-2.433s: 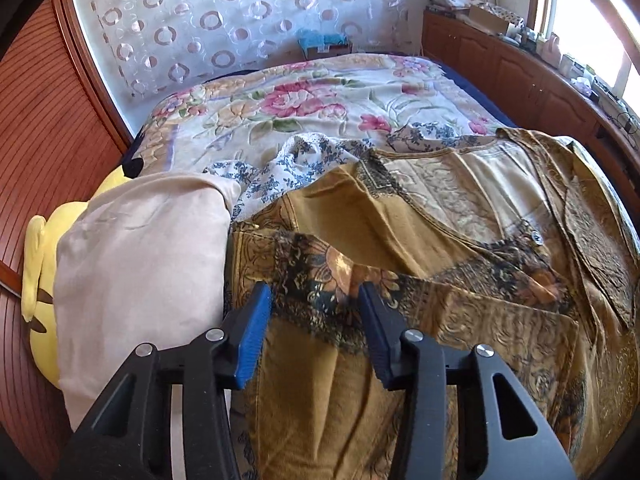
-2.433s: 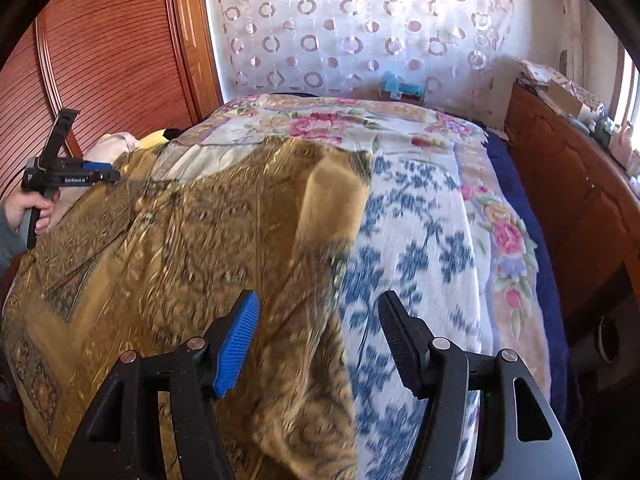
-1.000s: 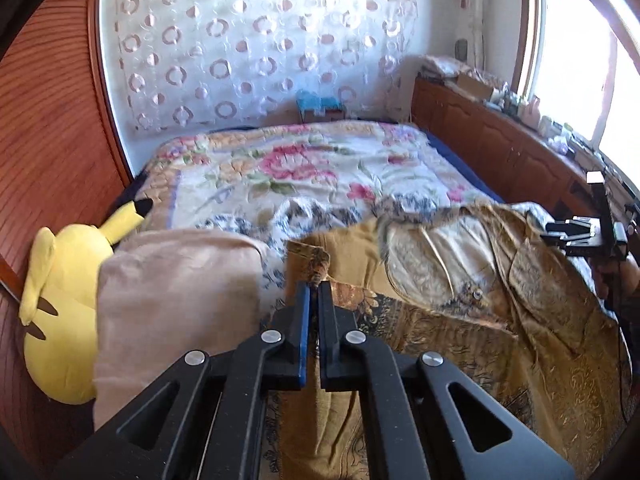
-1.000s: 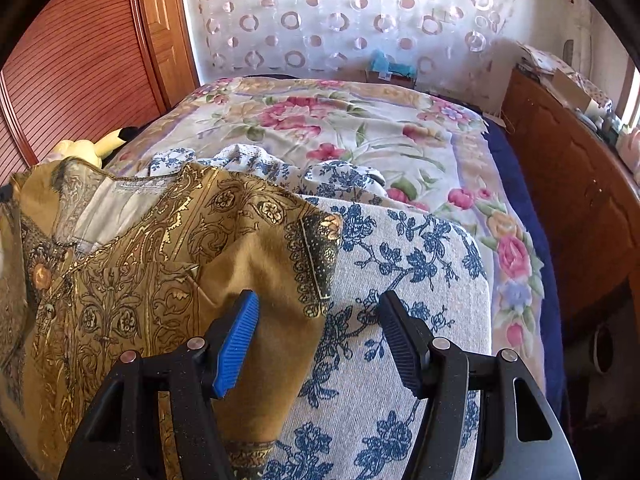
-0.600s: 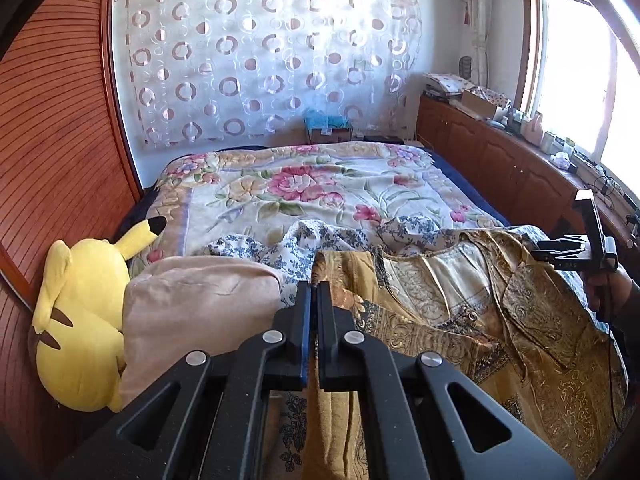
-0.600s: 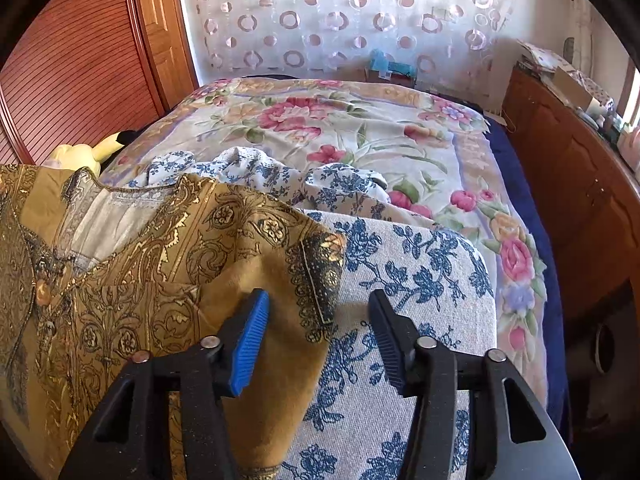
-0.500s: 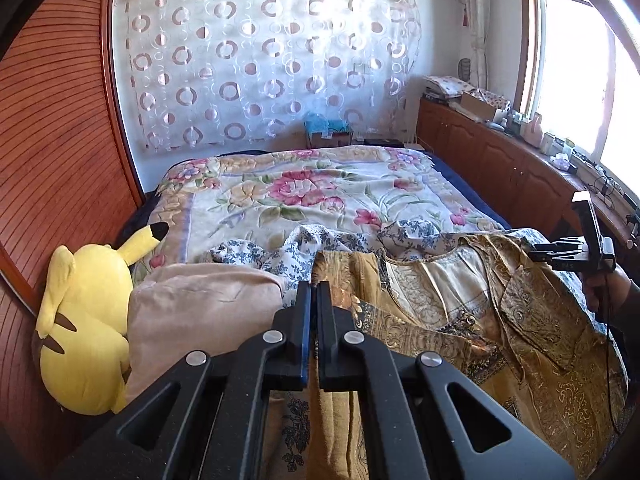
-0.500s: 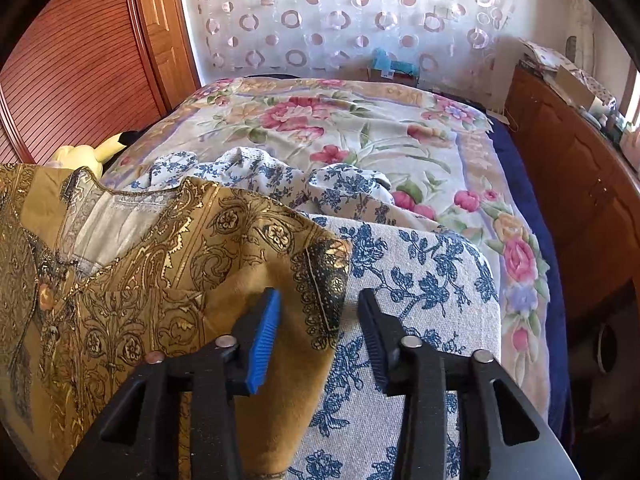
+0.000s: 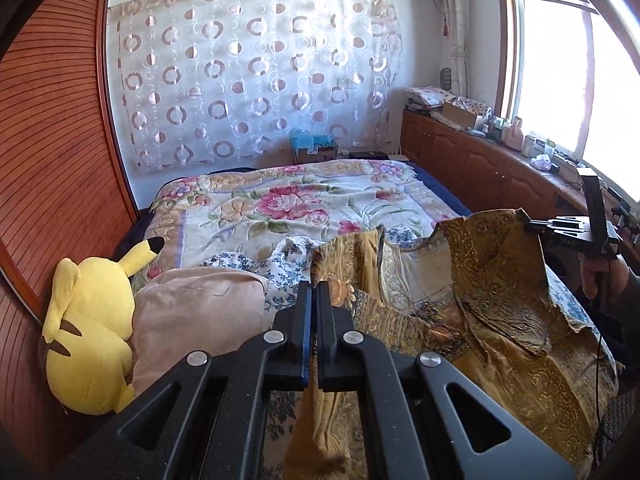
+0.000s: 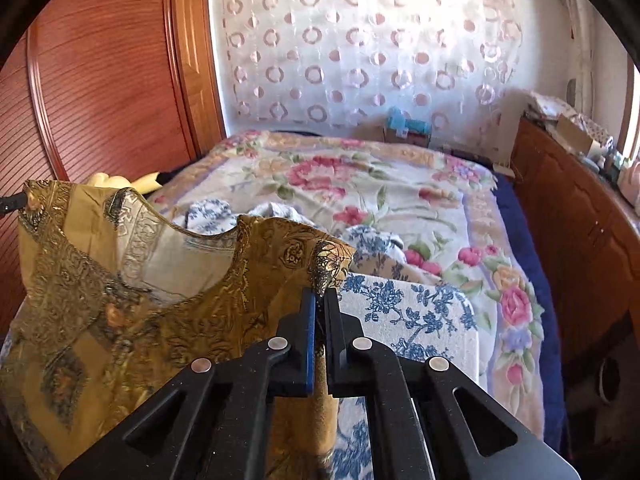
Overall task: Fold small clothes
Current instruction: 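Grasp the shirt hem with the left gripper while the right gripper grasps the hem edge, then lift the hem with both grippers and fold it toward the collar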
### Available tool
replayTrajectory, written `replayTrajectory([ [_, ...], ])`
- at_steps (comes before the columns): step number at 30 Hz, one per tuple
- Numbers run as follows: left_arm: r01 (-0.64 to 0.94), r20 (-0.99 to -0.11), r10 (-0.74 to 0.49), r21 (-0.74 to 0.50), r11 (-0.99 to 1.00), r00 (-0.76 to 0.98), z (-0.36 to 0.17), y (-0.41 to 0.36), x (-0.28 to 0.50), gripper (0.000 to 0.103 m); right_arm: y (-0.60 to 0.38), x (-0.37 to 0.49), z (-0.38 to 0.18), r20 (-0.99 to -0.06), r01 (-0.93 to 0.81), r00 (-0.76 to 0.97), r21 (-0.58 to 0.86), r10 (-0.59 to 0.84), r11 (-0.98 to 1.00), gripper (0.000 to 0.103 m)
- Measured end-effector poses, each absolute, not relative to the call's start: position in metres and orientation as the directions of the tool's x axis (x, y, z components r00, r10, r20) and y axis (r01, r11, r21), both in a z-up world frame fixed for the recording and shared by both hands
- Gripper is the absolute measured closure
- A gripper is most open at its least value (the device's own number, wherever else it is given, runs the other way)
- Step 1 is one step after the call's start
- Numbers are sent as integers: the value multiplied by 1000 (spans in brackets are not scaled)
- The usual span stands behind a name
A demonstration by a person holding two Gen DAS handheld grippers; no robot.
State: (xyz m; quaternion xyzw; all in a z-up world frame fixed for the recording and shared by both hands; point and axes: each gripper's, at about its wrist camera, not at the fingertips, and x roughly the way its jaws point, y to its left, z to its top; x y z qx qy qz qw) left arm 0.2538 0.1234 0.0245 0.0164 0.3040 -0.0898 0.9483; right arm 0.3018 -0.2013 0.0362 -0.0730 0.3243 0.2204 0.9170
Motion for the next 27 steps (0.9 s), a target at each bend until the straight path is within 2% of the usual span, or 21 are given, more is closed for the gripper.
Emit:
replayTrajectory([
  [13,192,-532,-193,-58,980,825,26,135,120,100,-253,142,46,-566,-477,725,-2,392,879,100],
  [18,165,-514,-197,-108,980,835,13,145,59,100,-280,74,42,-555,-492,718,22,420,870,100],
  [27,115,-539,-211,-206,972,815,-30,149,-12,100,-315,-16,25,-608,-519,658,60,443,853,100],
])
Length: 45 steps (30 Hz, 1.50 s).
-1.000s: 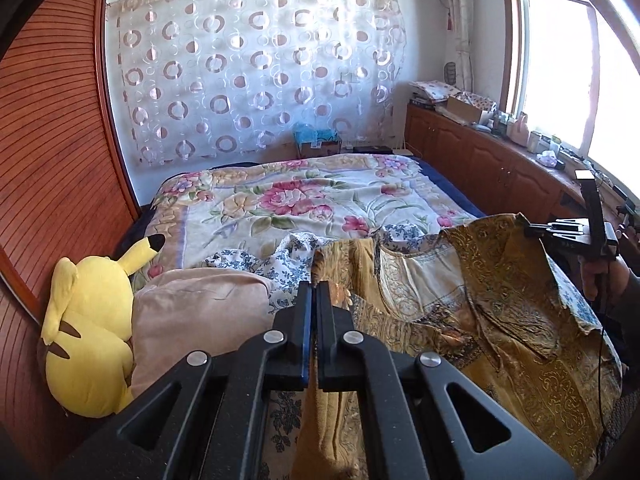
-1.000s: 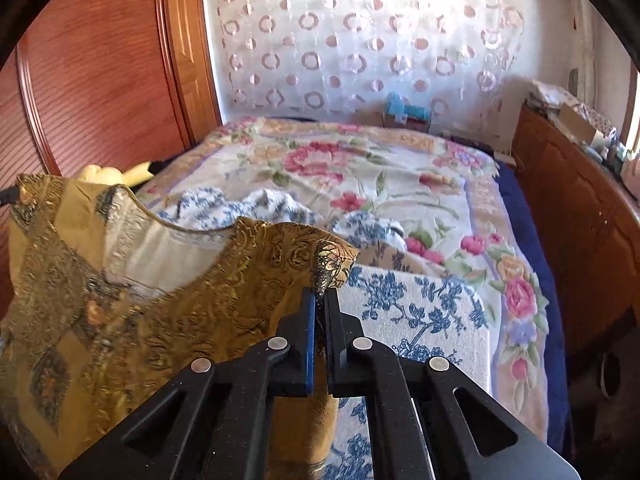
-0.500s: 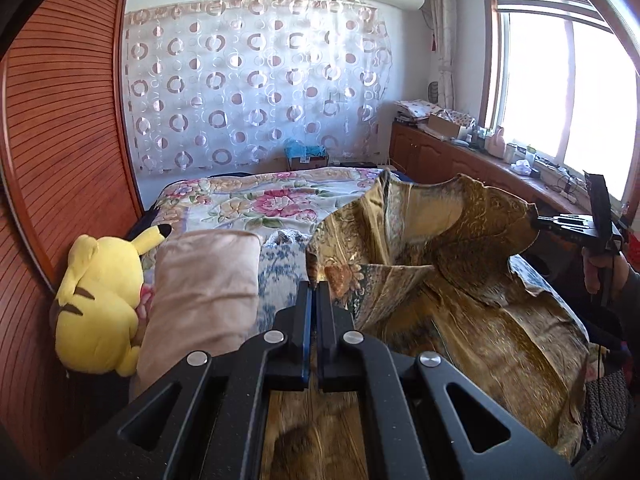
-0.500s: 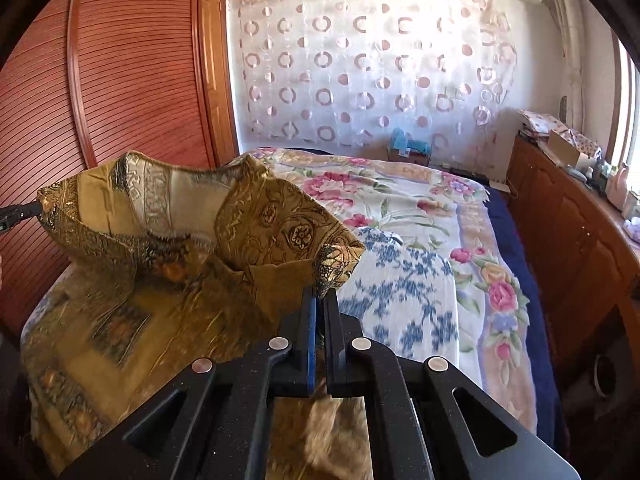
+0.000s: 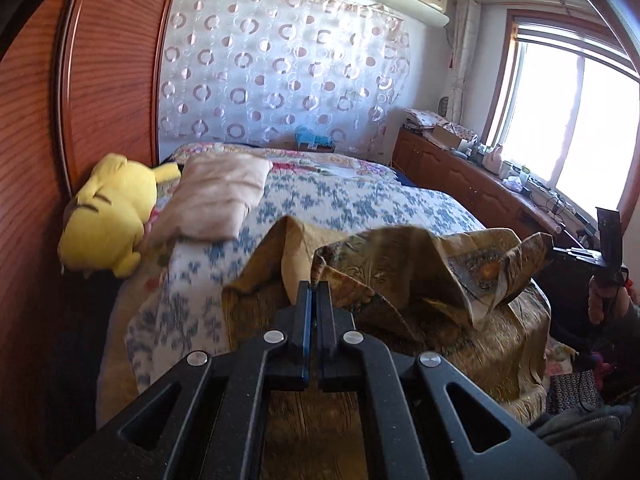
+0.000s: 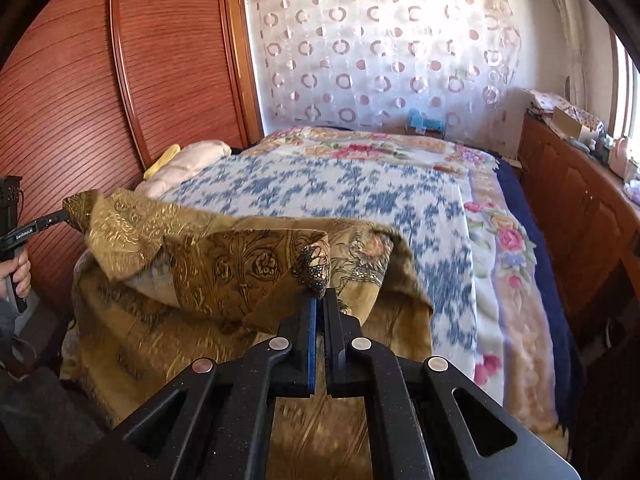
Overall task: Fold small clothes
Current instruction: 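Lift the hem with both grippers and fold it toward the collar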
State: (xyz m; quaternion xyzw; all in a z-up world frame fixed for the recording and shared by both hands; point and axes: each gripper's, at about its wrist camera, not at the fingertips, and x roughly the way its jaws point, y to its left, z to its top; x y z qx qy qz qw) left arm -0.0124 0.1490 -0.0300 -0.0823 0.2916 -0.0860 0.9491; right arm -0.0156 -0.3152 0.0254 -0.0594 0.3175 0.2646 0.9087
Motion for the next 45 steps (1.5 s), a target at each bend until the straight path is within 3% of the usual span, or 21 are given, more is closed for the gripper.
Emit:
replayTrajectory([
  [6,93,-537,-209,-234,968,817,-31,153,-37,100,-320,-37,33,-624,-517,653,46,429,855,101],
  [15,92,-491,-165,-170,981,855,-1,154,-74,100,-317,-75,62,-600,-532,668,28,440,846,101],
  [31,58,-639,-122,-120,991,759,-40,151,-56,99,-315,-67,22,-723,-504,570,66,389,861,100],
  [35,48,-626,-100,-99,994,773,-33,152,-59,75,-313,-65,24,-722,-509,570,63,391,858,100],
  [37,47,-615,-91,-87,995,784,-29,154,-60,57,-313,-65,26,-720,-511,573,60,391,858,100],
  [38,50,-607,-90,-82,995,789,-27,154,-62,55,-314,-66,27,-719,-511,574,57,391,857,100],
  [39,51,-605,-90,-81,995,792,-26,155,-62,47,-315,-66,27,-717,-512,578,54,390,857,100],
  [40,49,-603,-90,-83,995,793,-26,155,-62,33,-315,-66,29,-715,-511,581,52,389,858,100],
  [41,50,-600,-94,-90,995,795,-25,156,-62,27,-316,-67,31,-713,-512,582,51,390,857,100],
  [45,58,-610,-116,-114,992,784,-30,155,-56,24,-316,-70,34,-710,-514,593,31,381,857,94],
])
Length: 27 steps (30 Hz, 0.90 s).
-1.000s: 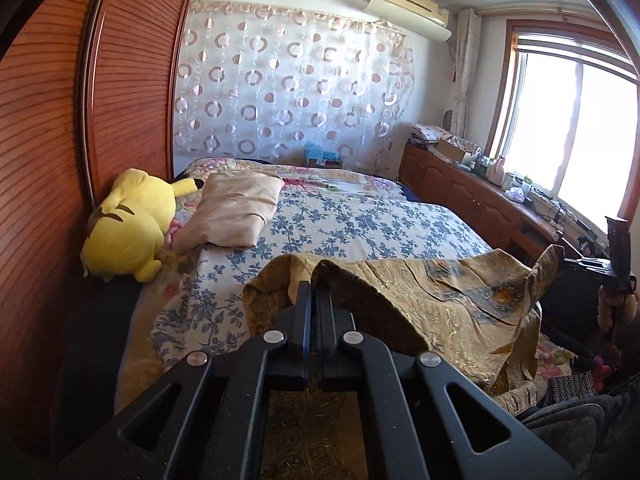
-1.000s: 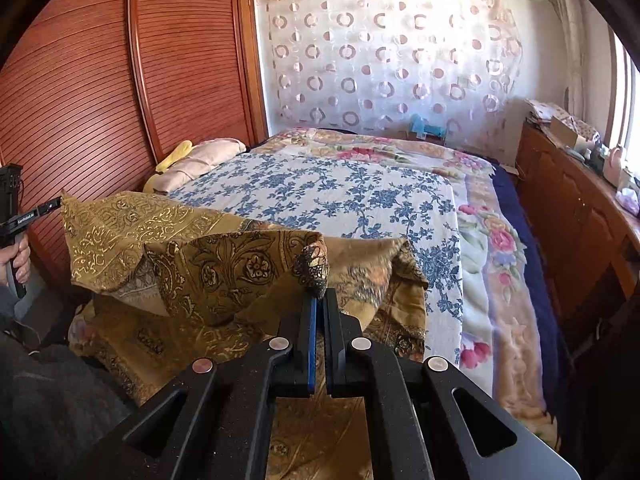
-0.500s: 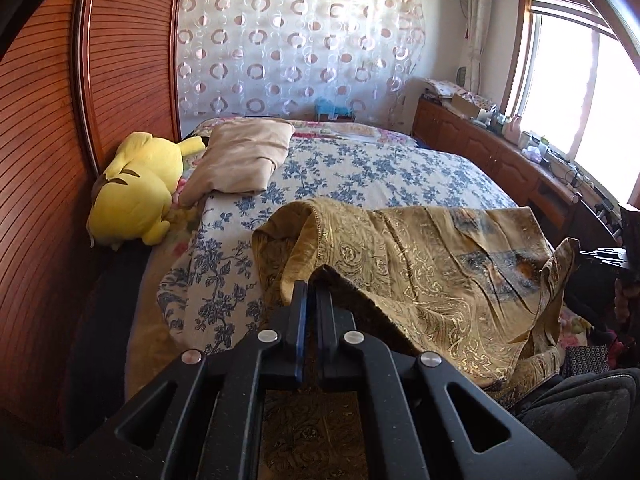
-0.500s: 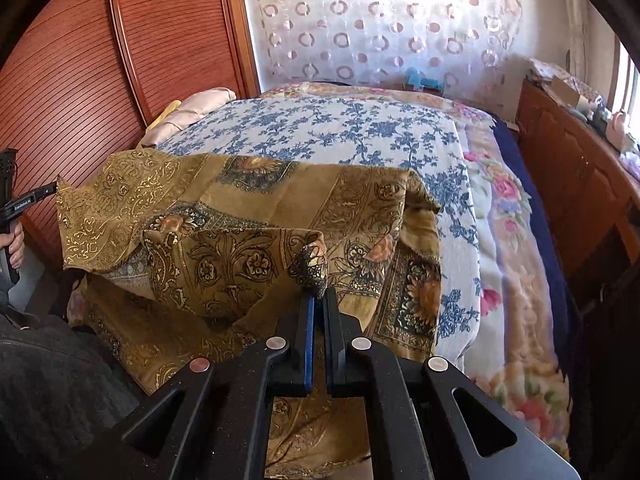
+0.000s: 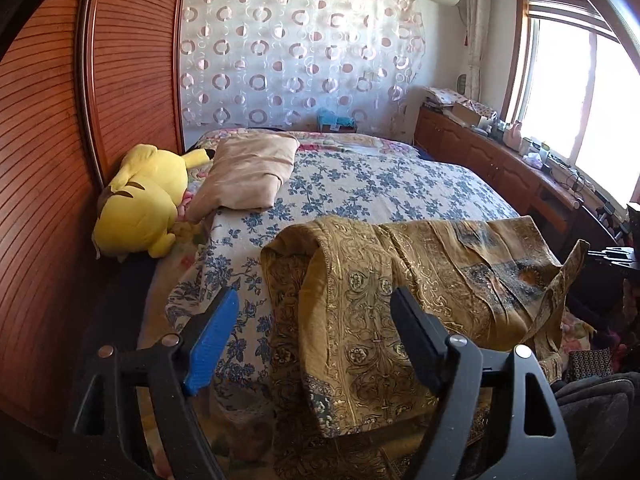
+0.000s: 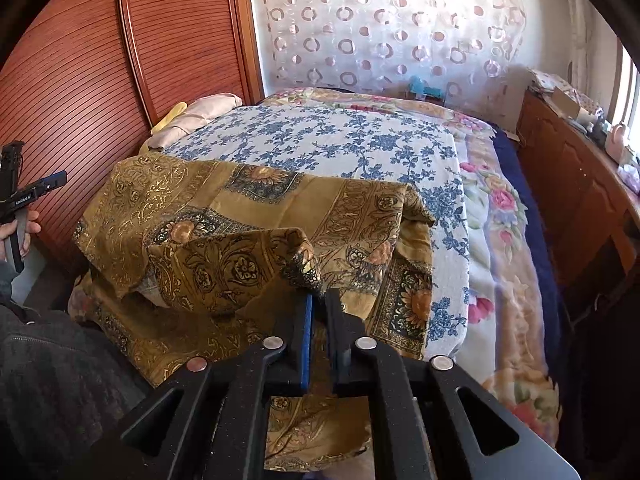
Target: Fold small clothes
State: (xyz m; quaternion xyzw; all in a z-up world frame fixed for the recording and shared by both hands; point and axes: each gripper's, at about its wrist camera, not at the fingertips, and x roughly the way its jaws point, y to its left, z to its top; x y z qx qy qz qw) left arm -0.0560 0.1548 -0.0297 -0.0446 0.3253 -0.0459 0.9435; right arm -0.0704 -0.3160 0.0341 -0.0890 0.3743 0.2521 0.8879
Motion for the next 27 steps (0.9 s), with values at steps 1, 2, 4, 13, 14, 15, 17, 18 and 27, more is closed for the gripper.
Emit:
replayTrajectory([
  [1,58,-613,-118,-116,992,782,-32,154,-55,24,-316,-71,35,-709,-512,596,26,377,858,94],
  [2,57,-615,-117,-116,992,780,-34,153,-53,24,-317,-72,36,-706,-513,598,26,379,858,94],
  [4,51,-623,-113,-117,992,774,-38,151,-50,24,-318,-73,39,-702,-510,604,21,376,860,94],
  [13,53,-647,-116,-116,992,754,-54,147,-18,24,-314,-54,36,-669,-476,653,4,356,880,68],
  [14,54,-648,-115,-113,992,753,-55,147,-14,24,-312,-48,34,-665,-470,656,10,357,882,68],
  [15,55,-650,-115,-112,992,751,-56,147,-9,24,-310,-41,31,-662,-465,660,14,356,885,68],
  [17,55,-657,-110,-105,993,746,-59,148,3,24,-305,-28,24,-657,-452,669,12,348,892,68],
  [18,52,-661,-103,-97,994,744,-60,147,9,24,-303,-21,19,-656,-445,674,9,341,896,68],
  [27,26,-664,-99,-119,993,741,-63,152,42,24,-285,40,-18,-673,-375,672,49,307,926,68],
])
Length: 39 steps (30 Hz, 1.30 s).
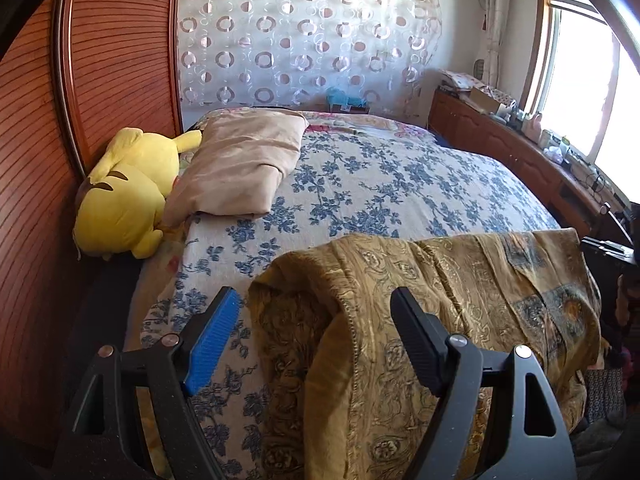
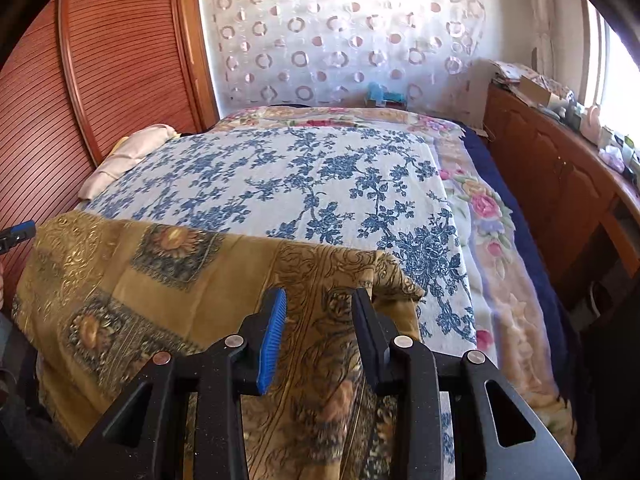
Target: Fold small clothes
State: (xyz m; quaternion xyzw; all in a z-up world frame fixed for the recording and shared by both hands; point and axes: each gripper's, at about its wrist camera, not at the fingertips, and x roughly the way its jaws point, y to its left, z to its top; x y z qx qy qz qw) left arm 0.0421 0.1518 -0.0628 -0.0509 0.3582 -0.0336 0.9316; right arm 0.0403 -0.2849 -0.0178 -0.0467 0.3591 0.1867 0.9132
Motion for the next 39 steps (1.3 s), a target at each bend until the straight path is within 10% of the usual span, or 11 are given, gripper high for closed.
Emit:
replayTrajectory([
  [10,86,-708,-212,-210,974,674,-93,137,52,91,-286,63,-36,-715,-343,639,68,286,937,68],
  [13,122,-707,-258,-238,964,658,-92,131,42,96,-286,67,-39,-723,-341,629,72,285,937,68],
  [19,134,-731,-233,-193,972,642,-84,124,13,96,-285,67,-42,-730,-372,618,58,294,926,88],
  [29,46,-672,-149,-168,985,726,-66,148,28,74,-293,62,-35,-721,-364,633,47,283,930,87],
  [34,34,-655,-131,-158,987,744,-57,158,44,30,-298,62,-32,-713,-355,642,47,280,934,79],
  [39,5,-700,-115,-158,987,705,-75,168,74,29,-296,66,-32,-710,-353,644,53,284,934,60],
])
